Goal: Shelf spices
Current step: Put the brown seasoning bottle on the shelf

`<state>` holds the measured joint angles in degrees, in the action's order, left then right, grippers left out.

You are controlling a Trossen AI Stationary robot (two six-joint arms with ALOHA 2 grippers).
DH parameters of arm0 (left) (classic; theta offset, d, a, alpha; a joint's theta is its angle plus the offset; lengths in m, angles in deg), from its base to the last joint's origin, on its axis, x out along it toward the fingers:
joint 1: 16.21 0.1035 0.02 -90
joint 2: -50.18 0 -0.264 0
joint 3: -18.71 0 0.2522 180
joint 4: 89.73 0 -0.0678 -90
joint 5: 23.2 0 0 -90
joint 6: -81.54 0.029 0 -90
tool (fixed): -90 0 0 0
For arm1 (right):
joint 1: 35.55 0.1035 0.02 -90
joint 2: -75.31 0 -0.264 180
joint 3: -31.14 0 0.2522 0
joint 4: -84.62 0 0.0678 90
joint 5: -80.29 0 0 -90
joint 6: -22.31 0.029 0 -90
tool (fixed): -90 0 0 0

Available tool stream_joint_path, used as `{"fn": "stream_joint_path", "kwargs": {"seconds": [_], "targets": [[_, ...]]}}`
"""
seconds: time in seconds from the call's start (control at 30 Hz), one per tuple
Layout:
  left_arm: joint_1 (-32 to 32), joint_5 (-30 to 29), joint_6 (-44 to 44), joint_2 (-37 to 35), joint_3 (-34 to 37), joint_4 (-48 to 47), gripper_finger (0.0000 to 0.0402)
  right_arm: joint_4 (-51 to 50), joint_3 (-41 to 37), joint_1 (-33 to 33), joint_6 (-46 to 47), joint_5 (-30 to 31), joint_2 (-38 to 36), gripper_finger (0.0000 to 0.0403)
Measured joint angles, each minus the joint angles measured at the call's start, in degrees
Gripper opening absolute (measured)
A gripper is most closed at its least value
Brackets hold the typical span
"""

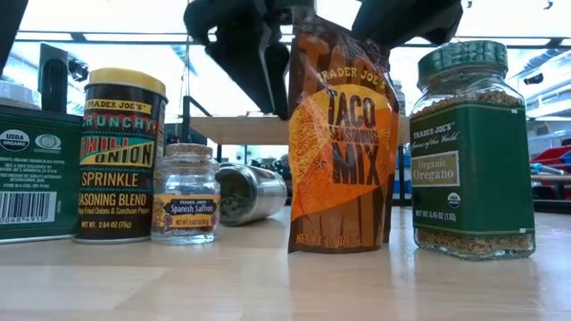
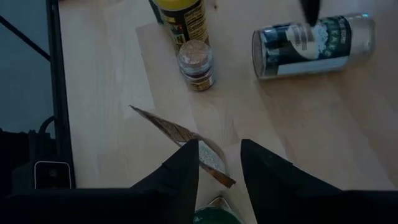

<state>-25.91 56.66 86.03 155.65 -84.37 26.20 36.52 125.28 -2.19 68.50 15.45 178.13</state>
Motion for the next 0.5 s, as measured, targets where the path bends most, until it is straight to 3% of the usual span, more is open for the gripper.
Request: {"fn": "stream_joint_path", "kwargs": {"seconds": [0.3, 0.5], "targets": [[1.5, 1.0, -3.7, -0.3, -3.0, -7.3, 0.038, 0.0, 0.0, 0.0, 0.7, 1.2, 0.0, 0.0119], [1.4, -0.2, -11.5, -0.3, -3.0, -11.1, 0.038, 0.0, 0.0, 0.0, 0.7, 1.2, 0.0, 0.0119]]}}
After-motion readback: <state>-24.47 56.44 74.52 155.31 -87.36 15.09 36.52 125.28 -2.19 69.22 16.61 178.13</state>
